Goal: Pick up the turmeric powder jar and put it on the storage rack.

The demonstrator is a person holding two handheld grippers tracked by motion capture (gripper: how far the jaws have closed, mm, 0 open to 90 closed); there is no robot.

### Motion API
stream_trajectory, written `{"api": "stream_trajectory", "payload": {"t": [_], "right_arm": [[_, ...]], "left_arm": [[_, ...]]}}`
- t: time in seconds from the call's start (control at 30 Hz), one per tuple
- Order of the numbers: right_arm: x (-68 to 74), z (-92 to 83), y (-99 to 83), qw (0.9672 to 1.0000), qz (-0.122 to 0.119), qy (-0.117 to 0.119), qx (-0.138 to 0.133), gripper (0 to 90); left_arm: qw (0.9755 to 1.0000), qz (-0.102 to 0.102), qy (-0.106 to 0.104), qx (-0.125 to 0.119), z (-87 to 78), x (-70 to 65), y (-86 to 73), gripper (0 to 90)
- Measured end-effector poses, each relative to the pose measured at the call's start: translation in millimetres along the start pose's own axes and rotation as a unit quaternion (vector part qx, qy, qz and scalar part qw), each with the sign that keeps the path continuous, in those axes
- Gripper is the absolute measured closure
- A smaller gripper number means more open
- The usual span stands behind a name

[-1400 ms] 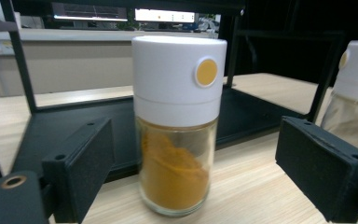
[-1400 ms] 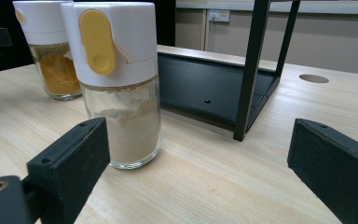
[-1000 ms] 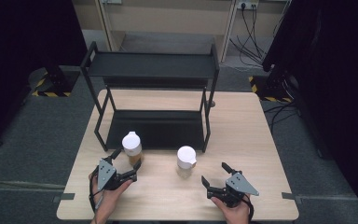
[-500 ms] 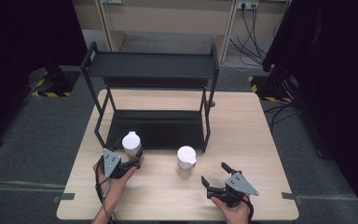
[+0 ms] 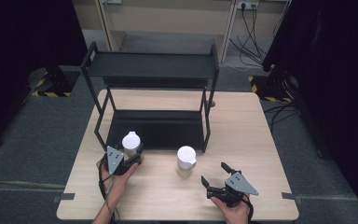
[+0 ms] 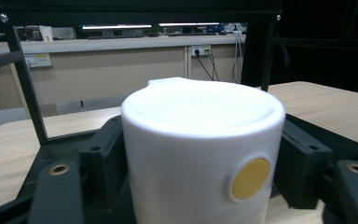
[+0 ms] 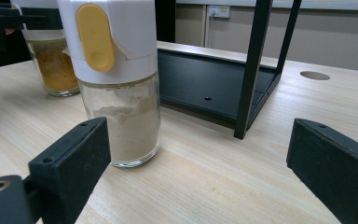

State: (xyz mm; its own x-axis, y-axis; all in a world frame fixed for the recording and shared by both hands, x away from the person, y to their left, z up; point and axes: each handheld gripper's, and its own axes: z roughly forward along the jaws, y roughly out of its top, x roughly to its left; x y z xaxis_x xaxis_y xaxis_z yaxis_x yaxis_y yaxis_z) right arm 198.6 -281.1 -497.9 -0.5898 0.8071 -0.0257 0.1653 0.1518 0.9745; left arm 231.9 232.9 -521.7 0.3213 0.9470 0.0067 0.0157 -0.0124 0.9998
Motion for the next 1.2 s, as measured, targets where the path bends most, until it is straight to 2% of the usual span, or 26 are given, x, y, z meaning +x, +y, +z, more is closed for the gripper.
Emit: {"api": "stream_trajectory", "payload": {"t": [0.3,0.9,1.2], "right_arm": [[0.2,0.2,0.3,1.0000,0.000,-0.001,0.001,6.7],[-0.5,0.1,0.1,1.0000,0.004,-0.001,0.000,6.8],[-0.4,-0.1,-0.4,1.0000,0.005,-0.002,-0.001,6.9]], "left_arm": [[1.0000,-0.002,0.000,0.006,-2.6,-2.3,5.3,30.6],[0.9992,-0.003,-0.008,-0.040,-13.3,-1.0,40.0,30.6],[0.9988,0.001,-0.010,-0.047,-15.0,-2.1,53.3,30.7]]}}
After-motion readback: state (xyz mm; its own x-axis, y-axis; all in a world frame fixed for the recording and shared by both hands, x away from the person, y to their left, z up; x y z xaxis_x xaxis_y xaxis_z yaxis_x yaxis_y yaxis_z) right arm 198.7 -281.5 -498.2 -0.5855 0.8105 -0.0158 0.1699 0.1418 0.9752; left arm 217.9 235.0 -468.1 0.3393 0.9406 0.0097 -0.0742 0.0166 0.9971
